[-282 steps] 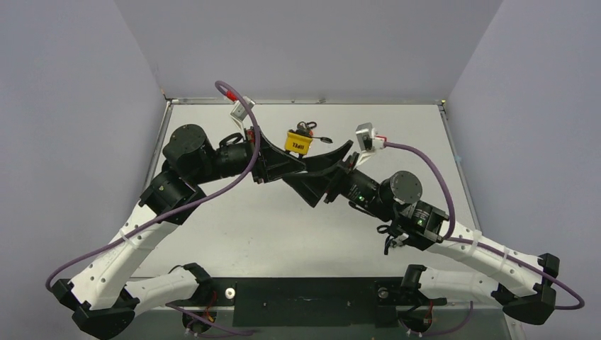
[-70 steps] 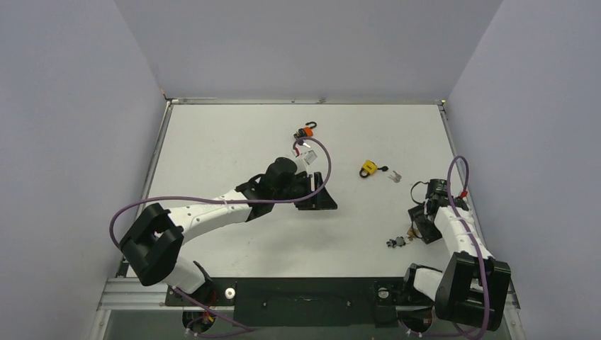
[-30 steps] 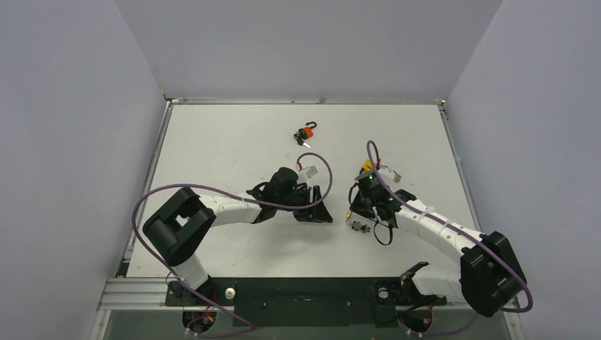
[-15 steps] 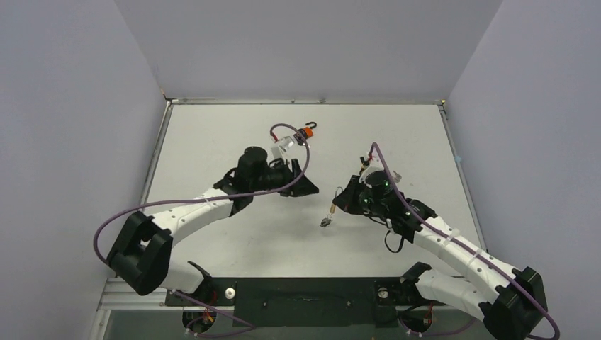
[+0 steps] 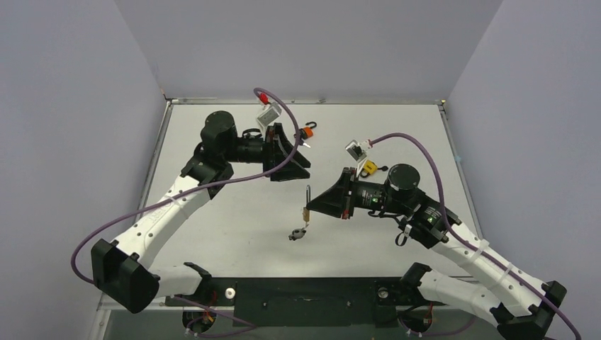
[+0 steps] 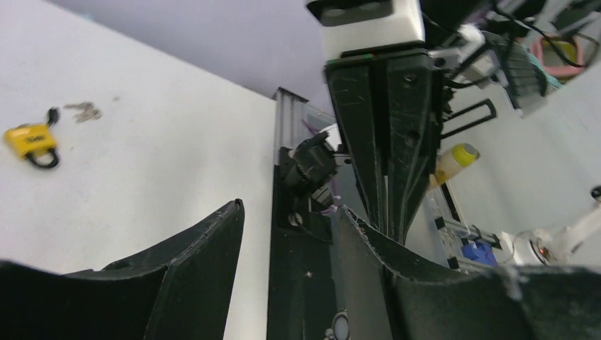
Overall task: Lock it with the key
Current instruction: Pick up the lock from the center of the board.
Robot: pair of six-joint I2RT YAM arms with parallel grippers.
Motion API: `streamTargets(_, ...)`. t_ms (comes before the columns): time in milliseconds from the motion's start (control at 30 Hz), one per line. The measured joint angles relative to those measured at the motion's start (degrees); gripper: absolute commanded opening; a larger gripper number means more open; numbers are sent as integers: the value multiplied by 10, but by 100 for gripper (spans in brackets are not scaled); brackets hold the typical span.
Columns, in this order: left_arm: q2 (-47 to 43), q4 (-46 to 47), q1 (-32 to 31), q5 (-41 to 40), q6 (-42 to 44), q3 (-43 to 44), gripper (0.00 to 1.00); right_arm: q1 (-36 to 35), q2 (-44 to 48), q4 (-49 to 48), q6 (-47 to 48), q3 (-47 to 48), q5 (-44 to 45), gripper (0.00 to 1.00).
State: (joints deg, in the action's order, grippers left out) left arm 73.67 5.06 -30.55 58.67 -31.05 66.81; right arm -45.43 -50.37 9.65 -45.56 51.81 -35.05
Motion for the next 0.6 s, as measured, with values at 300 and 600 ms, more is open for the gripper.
streamTargets(300,-50,216,-1,124,-156,0,48,-40,-5,-126,-90,24,-81,0)
streamTargets(600,-52,386,-25,169,-284,7,48,-87,-40,-226,-152,69,-105,0)
